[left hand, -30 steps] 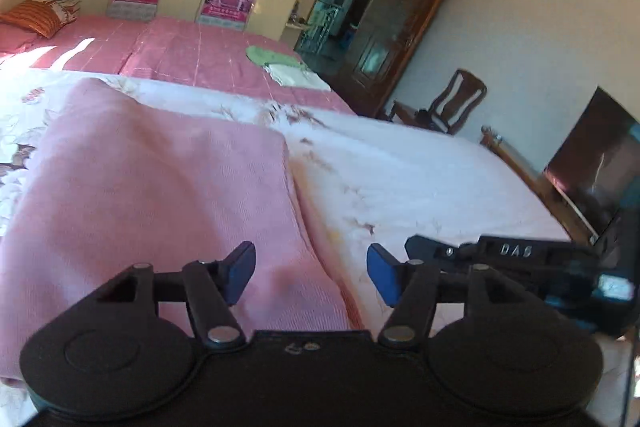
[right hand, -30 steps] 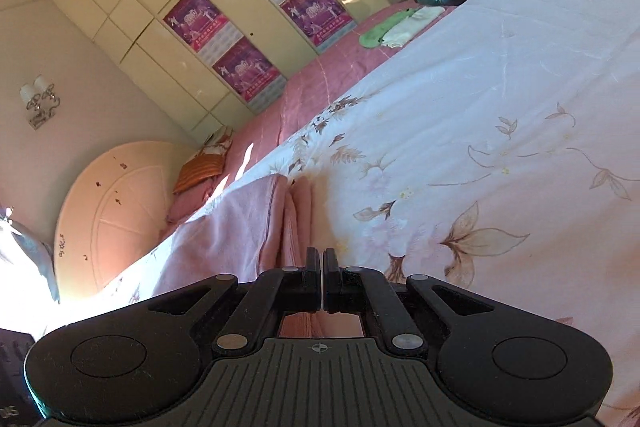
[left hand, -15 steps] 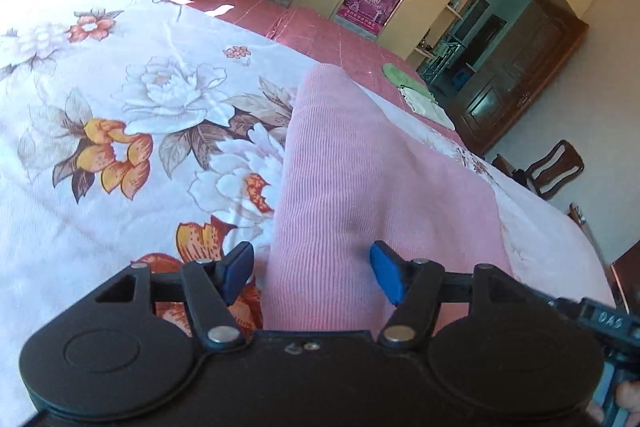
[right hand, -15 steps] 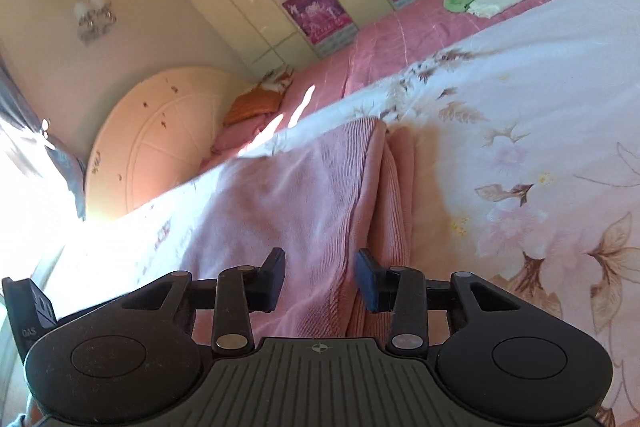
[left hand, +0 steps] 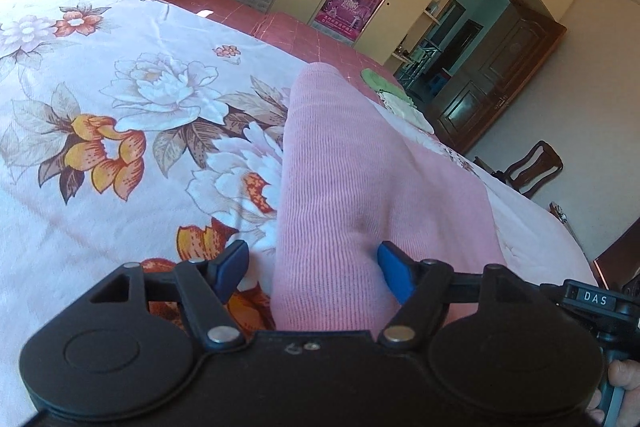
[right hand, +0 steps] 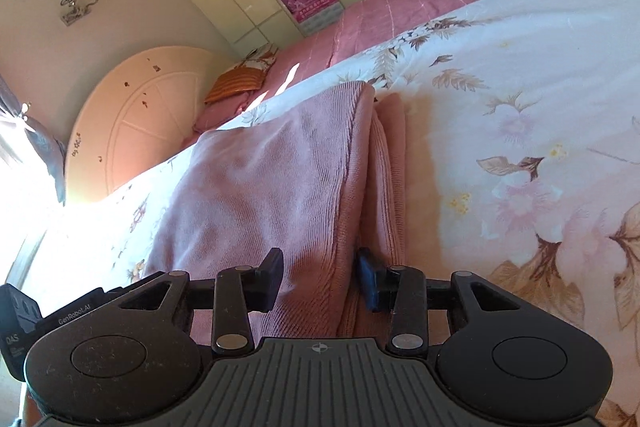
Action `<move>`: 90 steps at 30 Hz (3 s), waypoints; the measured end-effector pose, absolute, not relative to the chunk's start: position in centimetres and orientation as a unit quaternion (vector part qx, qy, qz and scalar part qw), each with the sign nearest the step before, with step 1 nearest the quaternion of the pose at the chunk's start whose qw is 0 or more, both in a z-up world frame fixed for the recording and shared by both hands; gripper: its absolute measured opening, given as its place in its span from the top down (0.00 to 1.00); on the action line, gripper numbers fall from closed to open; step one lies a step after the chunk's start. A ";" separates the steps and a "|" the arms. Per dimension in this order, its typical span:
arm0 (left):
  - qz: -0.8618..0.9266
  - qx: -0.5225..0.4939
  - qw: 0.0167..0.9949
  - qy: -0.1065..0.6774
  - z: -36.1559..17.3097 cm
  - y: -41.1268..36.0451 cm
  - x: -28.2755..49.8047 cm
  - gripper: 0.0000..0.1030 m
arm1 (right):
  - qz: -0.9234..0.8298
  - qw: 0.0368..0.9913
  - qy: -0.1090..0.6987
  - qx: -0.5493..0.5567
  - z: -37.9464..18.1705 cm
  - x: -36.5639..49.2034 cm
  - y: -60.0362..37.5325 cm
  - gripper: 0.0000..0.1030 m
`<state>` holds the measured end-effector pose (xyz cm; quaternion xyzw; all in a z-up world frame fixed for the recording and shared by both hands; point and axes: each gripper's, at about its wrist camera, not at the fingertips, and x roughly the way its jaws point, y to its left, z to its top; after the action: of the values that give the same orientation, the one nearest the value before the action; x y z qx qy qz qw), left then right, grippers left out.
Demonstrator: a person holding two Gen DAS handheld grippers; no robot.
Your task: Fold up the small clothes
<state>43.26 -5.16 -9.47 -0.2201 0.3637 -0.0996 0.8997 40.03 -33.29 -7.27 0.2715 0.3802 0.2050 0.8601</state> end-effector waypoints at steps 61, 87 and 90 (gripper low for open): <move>-0.100 -0.116 0.895 0.420 -8.2 -6.2 38.4 0.30 | 0.140 0.827 0.330 0.433 -6.2 30.6 -37.0 0.93; -0.109 -0.145 0.897 0.404 -7.2 -6.9 49.4 0.30 | 0.139 0.914 0.353 0.144 -3.9 41.2 -32.4 0.79; -0.111 -0.118 0.895 0.415 -8.5 -7.4 50.2 0.26 | 0.136 0.913 0.372 0.099 -5.8 43.2 -31.6 0.79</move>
<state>50.19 -7.40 -8.54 -0.1181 0.4153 -0.1106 0.8952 43.21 -31.56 -5.84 0.0993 0.3723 0.1365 0.9126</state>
